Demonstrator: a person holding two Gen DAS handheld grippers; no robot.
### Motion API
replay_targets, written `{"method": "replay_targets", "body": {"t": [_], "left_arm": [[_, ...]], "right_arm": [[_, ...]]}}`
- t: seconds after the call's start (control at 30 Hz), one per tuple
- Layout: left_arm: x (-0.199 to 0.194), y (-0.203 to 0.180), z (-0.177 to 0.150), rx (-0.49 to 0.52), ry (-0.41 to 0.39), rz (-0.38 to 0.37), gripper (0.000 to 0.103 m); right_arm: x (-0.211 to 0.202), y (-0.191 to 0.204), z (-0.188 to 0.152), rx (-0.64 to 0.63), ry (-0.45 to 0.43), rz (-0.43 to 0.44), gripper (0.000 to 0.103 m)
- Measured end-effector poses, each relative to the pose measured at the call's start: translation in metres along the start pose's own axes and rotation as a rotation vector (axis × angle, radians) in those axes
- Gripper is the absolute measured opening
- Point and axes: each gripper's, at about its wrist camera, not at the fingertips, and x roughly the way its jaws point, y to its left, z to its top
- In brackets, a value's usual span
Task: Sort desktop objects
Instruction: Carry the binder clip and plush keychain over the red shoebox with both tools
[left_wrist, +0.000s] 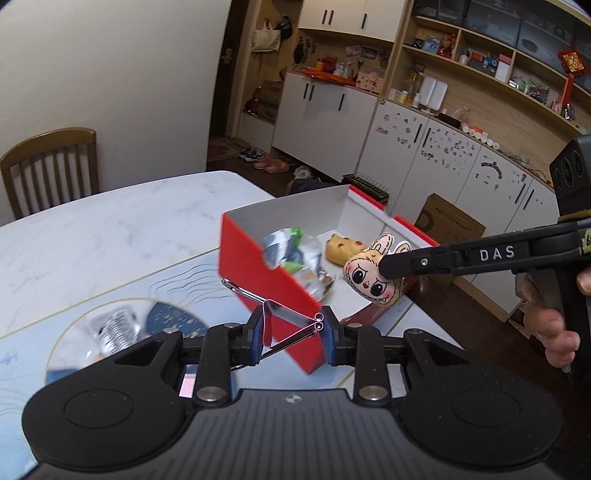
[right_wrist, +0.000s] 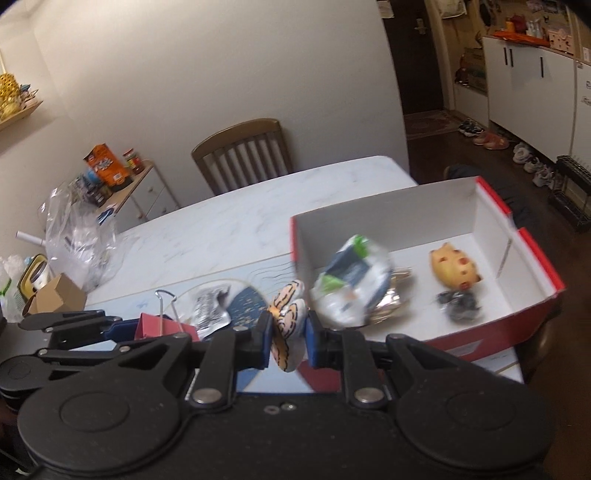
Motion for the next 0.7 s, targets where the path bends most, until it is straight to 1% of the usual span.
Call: {"method": "replay_targets", "body": {"t": [0.33, 0.7], "left_arm": [[0.037, -0.040, 0.022, 0.035, 0.016, -0.014, 0.029], [0.097, -0.075, 0.050, 0.065, 0.065, -0.020, 0.029]], "right_arm": [[-0.008, -0.055, 0.012, 0.009, -0.013, -0.024, 0.018], [-0.001, -0.111, 0.031, 0.011, -0.018, -0.058, 0.018]]}}
